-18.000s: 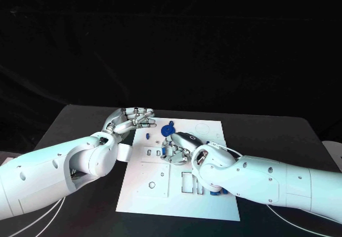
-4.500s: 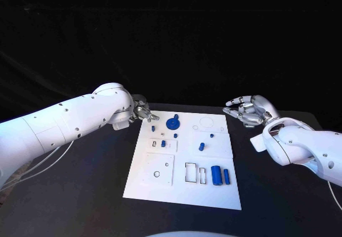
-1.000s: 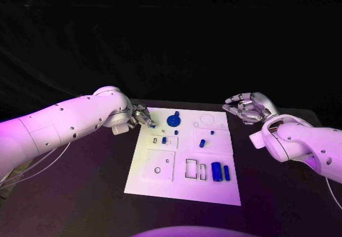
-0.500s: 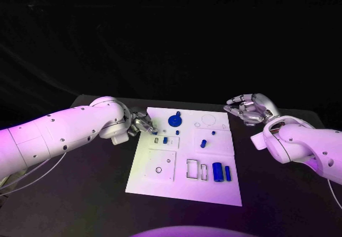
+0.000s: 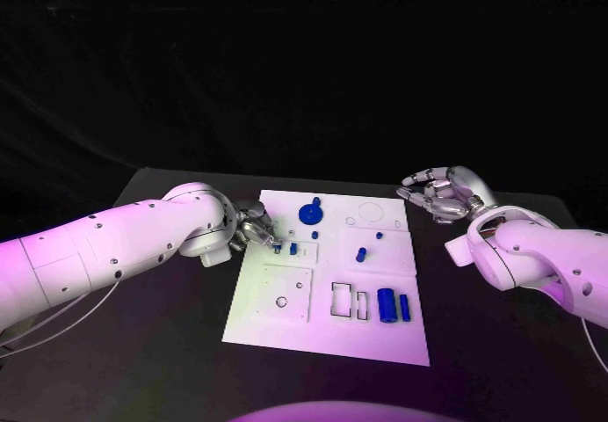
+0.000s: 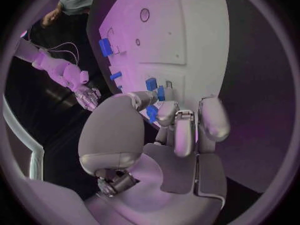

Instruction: Assemble the parts on the task board

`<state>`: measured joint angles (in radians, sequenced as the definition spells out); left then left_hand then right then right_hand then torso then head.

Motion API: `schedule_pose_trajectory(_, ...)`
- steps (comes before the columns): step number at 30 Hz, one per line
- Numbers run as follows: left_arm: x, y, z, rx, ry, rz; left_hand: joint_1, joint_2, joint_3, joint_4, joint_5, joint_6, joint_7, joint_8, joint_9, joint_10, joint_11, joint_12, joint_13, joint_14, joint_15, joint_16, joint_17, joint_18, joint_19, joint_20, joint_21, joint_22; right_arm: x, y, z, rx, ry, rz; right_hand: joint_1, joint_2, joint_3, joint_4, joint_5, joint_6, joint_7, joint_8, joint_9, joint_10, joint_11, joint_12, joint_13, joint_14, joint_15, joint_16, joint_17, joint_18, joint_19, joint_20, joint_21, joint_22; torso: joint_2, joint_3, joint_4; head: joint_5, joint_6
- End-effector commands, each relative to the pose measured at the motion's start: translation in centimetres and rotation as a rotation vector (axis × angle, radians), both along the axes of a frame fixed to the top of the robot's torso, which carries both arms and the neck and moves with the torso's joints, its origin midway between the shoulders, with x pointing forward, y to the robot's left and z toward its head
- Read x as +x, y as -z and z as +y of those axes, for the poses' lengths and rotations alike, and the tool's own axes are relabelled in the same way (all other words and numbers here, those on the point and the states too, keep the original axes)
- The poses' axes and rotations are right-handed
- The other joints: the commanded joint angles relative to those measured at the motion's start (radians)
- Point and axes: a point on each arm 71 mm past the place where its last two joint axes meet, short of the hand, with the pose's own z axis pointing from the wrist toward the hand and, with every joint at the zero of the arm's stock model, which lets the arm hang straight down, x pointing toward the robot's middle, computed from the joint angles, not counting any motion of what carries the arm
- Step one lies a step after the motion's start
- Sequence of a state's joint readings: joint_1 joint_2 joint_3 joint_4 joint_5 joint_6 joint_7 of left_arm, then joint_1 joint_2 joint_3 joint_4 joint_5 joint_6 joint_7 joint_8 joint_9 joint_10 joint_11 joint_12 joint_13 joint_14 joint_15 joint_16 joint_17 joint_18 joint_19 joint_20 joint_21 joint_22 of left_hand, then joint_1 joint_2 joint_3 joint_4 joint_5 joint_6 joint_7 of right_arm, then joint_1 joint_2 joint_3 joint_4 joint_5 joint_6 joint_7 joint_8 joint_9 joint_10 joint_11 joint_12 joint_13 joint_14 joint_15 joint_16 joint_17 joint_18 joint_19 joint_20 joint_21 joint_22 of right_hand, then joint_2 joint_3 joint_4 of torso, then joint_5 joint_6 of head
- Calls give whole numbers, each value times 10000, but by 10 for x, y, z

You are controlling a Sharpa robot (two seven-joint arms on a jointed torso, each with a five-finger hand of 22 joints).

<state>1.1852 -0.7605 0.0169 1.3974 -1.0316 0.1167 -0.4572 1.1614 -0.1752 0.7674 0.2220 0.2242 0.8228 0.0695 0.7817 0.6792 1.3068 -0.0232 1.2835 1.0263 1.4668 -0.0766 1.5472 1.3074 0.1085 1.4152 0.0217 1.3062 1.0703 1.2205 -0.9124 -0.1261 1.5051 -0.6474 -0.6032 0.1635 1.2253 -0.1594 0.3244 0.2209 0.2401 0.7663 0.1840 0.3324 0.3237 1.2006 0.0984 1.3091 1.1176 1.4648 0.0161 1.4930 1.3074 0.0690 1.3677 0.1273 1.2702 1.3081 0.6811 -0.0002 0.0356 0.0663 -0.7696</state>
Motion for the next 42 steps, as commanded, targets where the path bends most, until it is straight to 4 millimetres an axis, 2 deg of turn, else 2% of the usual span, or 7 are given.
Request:
schedule_pose_trajectory(1,-1,1,-1,434,219,-16,-89,26,1772,-1735,88,215,-142,47,-28,91,11,44,42,921,-76,44,2149,-127,90,-13,51,16,-1,0,1,-20,-169,31,-8,107,-27,47,33,-46,-29,43,-11,-19,-12,-17,1,551,47,-32,507,135,-70,-16,-54,120,1,4,-1,-2,-13)
schedule_pose_trajectory(7,-1,2,-2,838,399,-27,-154,9,1835,-1798,138,248,-150,59,-55,131,3,80,99,928,-83,57,2179,-133,101,-19,74,50,-1,0,1,-20,-164,30,-8,107,-27,47,33,-46,-29,43,-11,-19,-12,-17,1,551,47,-32,507,135,-70,-16,-54,120,-7,8,10,-4,-34)
schedule_pose_trajectory(9,-1,2,-3,966,442,-69,-211,-3,1875,-1842,194,271,-155,74,-70,156,-3,102,130,934,-87,67,2202,-142,118,-24,104,101,-1,0,1,-20,-163,30,-8,107,-27,47,33,-46,-29,43,-11,-19,-12,-17,1,551,47,-32,507,135,-70,-16,-54,120,-9,6,12,-4,-38)
schedule_pose_trajectory(10,-1,2,-3,1018,461,-83,-295,-35,1923,-1910,330,295,-162,100,-88,168,-9,108,130,942,-92,81,2235,-144,122,-29,115,112,-1,0,1,-20,-163,30,-8,107,-27,47,33,-46,-29,43,-11,-19,-12,-17,1,551,47,-32,507,135,-70,-16,-54,120,-10,7,12,-6,-36)
schedule_pose_trajectory(14,0,2,-4,1181,510,-130,-335,-38,1945,-1939,383,304,-165,112,-98,169,-12,105,122,946,-94,87,2250,-142,119,-32,114,106,-1,0,1,-20,-162,28,-11,120,-38,67,61,-43,-29,48,-12,-22,-12,-19,-4,551,47,-33,506,135,-71,-17,-59,119,-9,-1,8,-3,-35)
schedule_pose_trajectory(42,-1,3,-12,1651,837,-262,-397,-35,1970,-1979,455,317,-170,136,-109,183,-16,111,128,963,-97,115,2321,-152,134,-33,142,157,-1,0,-1,-25,-131,15,-11,120,-38,67,61,-43,-29,48,-12,-22,-12,-19,-4,551,47,-33,506,135,-71,-17,-59,119,-10,3,6,-25,-49)
